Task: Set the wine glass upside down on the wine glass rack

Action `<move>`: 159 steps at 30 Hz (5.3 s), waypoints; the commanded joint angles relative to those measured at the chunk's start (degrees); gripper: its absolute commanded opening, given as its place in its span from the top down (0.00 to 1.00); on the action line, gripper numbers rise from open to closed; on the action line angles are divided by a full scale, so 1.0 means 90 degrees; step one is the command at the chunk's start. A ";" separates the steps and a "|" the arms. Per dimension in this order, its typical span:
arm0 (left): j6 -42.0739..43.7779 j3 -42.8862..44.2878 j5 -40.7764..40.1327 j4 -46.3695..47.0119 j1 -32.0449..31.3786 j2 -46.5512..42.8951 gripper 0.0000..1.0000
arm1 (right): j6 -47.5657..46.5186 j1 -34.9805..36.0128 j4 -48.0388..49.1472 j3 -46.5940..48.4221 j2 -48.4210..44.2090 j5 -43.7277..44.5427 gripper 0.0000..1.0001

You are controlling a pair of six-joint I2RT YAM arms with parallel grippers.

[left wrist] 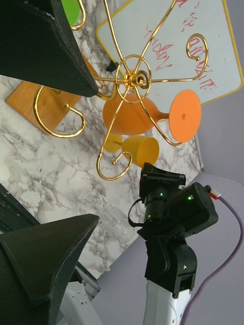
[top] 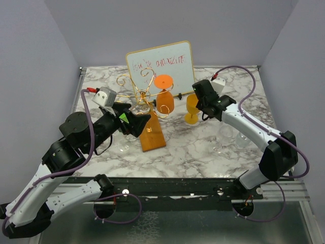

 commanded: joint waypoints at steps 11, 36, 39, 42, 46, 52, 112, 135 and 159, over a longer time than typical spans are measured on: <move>-0.0767 0.0881 0.0882 0.0013 0.0002 0.0967 0.01 | -0.1019 -0.0694 0.0945 -0.0402 0.0005 -0.1559 0.93; -0.3114 0.2339 0.1459 0.2249 0.0002 0.3472 0.01 | -0.1319 -0.0755 0.4503 -0.3093 -0.5287 -0.0321 0.99; -0.3498 0.2552 0.1027 0.2253 0.0002 0.3731 0.01 | -0.1186 -0.0752 0.5117 -0.3365 -0.5653 -0.0385 0.99; -0.3920 0.2662 0.0601 0.2311 0.0002 0.3920 0.01 | -0.0979 -0.0757 0.5285 -0.3301 -0.5747 -0.0502 0.99; -0.4529 0.2675 0.0121 0.2568 0.0002 0.4083 0.02 | -0.0698 -0.0757 0.6031 -0.3411 -0.5797 -0.0878 0.99; -0.5304 0.2782 0.0093 0.3050 0.0000 0.4473 0.16 | -0.0238 -0.0760 0.6940 -0.3539 -0.5714 -0.1355 0.99; -0.5192 0.1805 -0.1074 0.5200 -0.0350 0.4561 1.00 | -0.0756 -0.0749 0.6398 -0.3951 -0.6252 -0.3169 0.52; 0.0345 0.1833 0.2406 0.5365 -0.0361 0.4373 1.00 | -0.0223 -0.0758 0.1883 0.0206 -0.4896 -0.4834 0.26; 0.2856 0.0776 0.3879 0.5484 -0.0399 0.3611 1.00 | 0.2014 -0.0758 0.2060 0.0108 -0.4256 -0.5882 0.57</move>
